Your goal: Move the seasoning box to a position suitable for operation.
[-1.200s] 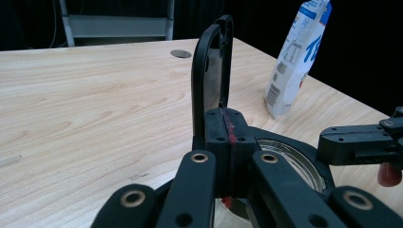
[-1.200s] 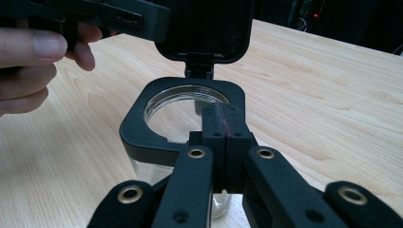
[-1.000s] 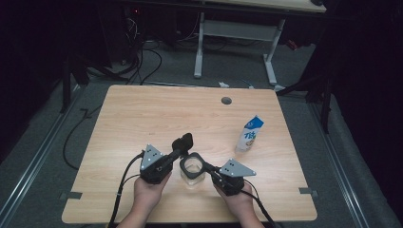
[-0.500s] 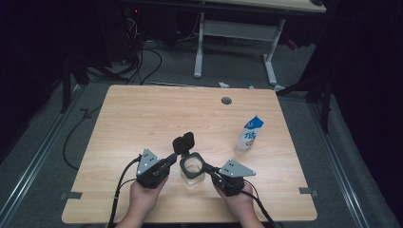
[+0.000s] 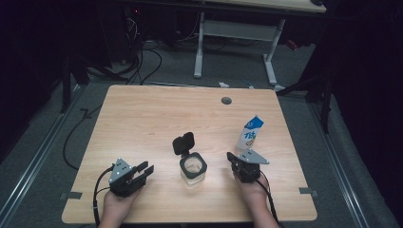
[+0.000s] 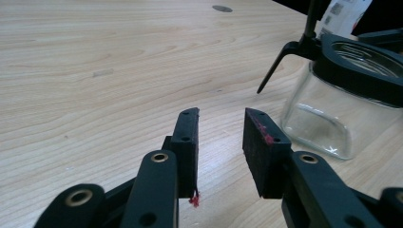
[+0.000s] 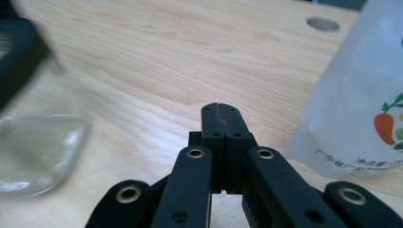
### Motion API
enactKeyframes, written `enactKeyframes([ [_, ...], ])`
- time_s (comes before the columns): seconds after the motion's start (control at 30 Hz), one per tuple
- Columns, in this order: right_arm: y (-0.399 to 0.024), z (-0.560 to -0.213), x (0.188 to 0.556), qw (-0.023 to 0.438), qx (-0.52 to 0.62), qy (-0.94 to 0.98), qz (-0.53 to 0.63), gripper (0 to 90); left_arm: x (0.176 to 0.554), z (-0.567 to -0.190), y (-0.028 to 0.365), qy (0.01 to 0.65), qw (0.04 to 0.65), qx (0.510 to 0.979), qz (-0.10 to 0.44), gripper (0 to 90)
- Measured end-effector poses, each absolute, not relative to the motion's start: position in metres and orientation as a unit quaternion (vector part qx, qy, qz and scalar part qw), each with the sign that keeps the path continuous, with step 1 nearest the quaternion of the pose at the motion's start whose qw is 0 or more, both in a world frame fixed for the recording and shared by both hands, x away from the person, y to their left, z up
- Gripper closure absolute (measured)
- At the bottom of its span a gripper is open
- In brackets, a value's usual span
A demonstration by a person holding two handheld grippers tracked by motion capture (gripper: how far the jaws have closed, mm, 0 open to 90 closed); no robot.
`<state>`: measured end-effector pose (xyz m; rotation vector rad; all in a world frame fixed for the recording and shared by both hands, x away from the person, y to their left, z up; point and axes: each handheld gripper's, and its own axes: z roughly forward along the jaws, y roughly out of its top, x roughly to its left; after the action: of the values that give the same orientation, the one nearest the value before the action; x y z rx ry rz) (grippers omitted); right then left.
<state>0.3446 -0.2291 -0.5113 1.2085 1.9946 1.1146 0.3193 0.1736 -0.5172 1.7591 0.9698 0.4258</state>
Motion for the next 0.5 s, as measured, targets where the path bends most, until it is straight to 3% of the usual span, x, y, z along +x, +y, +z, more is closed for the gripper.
enactKeyframes([
  [0.27, -0.233, -0.524, 0.374, 0.274, 0.477, 0.752, 0.363, 90.0, 0.321, -0.519, 0.179, 0.409, 0.520, 0.730, 0.175, 66.7],
  [0.5, -0.236, -0.522, 0.366, 0.276, 0.481, 0.743, 0.376, 85.4, 0.320, -0.520, 0.178, 0.408, 0.519, 0.730, 0.176, 66.7],
])
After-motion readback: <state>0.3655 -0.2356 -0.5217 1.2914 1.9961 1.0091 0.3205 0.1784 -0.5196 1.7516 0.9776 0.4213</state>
